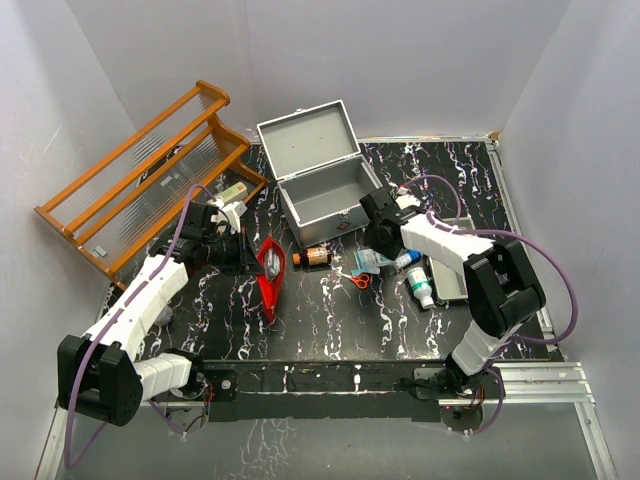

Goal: Organize the medicine kit

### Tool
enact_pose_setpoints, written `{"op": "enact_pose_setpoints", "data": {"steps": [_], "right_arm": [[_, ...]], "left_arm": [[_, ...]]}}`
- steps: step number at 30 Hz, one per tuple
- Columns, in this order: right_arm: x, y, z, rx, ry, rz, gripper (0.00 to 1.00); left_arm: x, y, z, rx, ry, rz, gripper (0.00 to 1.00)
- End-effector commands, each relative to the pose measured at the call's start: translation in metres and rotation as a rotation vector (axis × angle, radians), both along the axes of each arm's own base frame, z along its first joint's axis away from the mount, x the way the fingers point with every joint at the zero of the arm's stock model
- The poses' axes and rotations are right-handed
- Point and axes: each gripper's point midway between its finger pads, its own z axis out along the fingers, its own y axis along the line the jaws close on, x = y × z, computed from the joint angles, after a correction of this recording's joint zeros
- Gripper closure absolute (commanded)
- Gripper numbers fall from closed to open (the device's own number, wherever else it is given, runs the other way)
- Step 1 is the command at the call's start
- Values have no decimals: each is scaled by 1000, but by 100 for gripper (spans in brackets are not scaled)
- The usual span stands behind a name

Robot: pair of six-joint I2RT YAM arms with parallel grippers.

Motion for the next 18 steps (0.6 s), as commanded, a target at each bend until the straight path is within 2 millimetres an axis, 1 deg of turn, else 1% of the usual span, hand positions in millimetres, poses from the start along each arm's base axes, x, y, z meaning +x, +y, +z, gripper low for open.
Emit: {"op": "enact_pose_setpoints", "data": {"steps": [1, 5, 6, 10, 12, 15, 18], "right_arm": [[6, -9, 1, -61, -23, 4, 50], [12, -8, -8, -86, -4, 12, 47], [12, -7, -19, -99, 28, 26, 47], [14, 3, -33, -98, 77, 101, 46], [12, 4, -39, -117, 98, 169, 46], [7, 3, -46, -133, 129, 218, 51], [3, 2, -51, -139, 140, 237, 64]], "left_arm": [[5, -3, 18, -19, -54, -11, 100], [5, -3, 17, -18, -53, -14, 100], [4, -3, 17, -18, -53, -16, 100], [4, -3, 17, -15, -53, -17, 100], [4, -2, 16, -12, -54, -16, 100], [4, -2, 16, -11, -54, -17, 100], [5, -2, 15, -12, -52, -17, 100]]}}
